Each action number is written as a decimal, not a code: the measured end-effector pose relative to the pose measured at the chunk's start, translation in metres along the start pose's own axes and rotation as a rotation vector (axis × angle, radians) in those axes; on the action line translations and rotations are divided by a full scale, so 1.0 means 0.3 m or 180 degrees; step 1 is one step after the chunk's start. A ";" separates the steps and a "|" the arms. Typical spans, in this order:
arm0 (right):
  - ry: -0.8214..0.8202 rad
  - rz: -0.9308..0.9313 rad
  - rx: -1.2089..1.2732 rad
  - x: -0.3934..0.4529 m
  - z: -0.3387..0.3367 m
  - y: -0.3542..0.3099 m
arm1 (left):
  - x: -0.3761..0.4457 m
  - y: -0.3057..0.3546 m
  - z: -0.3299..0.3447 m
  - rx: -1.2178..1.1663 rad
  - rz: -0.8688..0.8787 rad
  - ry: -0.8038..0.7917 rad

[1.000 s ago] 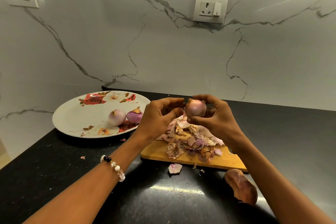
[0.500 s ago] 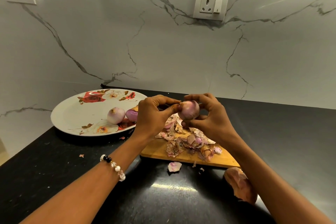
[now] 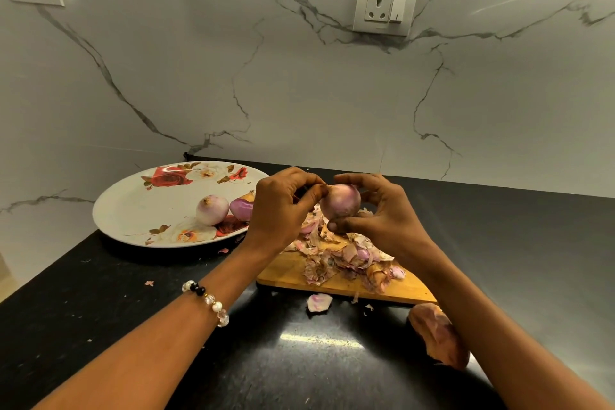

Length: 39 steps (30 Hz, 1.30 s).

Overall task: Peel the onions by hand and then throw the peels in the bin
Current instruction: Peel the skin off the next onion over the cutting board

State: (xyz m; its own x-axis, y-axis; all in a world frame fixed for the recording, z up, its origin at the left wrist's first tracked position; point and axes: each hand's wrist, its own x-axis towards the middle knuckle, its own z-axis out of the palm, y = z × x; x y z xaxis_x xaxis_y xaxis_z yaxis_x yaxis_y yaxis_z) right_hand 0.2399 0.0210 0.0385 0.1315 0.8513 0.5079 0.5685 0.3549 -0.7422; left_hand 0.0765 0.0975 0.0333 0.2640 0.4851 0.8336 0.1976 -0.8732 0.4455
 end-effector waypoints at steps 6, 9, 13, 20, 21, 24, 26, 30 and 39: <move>-0.0178 0.0318 0.0739 -0.007 -0.007 -0.016 | 0.009 -0.007 0.002 -0.0026 -0.0088 -0.0166; -0.0365 0.0471 0.1142 -0.008 -0.023 -0.018 | 0.012 -0.002 0.002 -0.0244 -0.0303 -0.0206; -0.0392 0.0577 0.1472 -0.006 -0.049 -0.012 | 0.024 -0.002 -0.010 -0.0489 -0.0663 -0.0001; -0.0414 0.0609 0.1390 -0.005 -0.046 -0.007 | 0.022 -0.004 -0.010 -0.0538 -0.0607 -0.0188; -0.0421 0.0584 0.1284 -0.006 -0.042 -0.007 | 0.021 -0.004 -0.009 -0.0564 -0.0569 -0.0257; -0.0388 0.0553 0.1207 -0.008 -0.038 -0.007 | 0.022 -0.007 -0.015 -0.0695 -0.0484 -0.0430; -0.0354 0.0577 0.1268 -0.009 -0.041 -0.007 | 0.023 -0.013 -0.019 -0.0694 -0.0369 -0.0490; -0.0439 0.0650 0.1337 -0.011 -0.037 -0.009 | 0.019 -0.017 -0.015 -0.0621 -0.0376 -0.0376; -0.0453 0.0706 0.1393 -0.014 -0.004 -0.012 | 0.001 -0.011 -0.002 -0.0096 -0.0224 -0.0023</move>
State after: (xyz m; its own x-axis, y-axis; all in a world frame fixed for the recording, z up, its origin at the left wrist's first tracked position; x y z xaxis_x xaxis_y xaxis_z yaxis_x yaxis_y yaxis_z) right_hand 0.2383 0.0157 0.0395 0.0812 0.9579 0.2753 0.1420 0.2623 -0.9545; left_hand 0.0755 0.1003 0.0322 0.2574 0.5457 0.7975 0.1873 -0.8378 0.5128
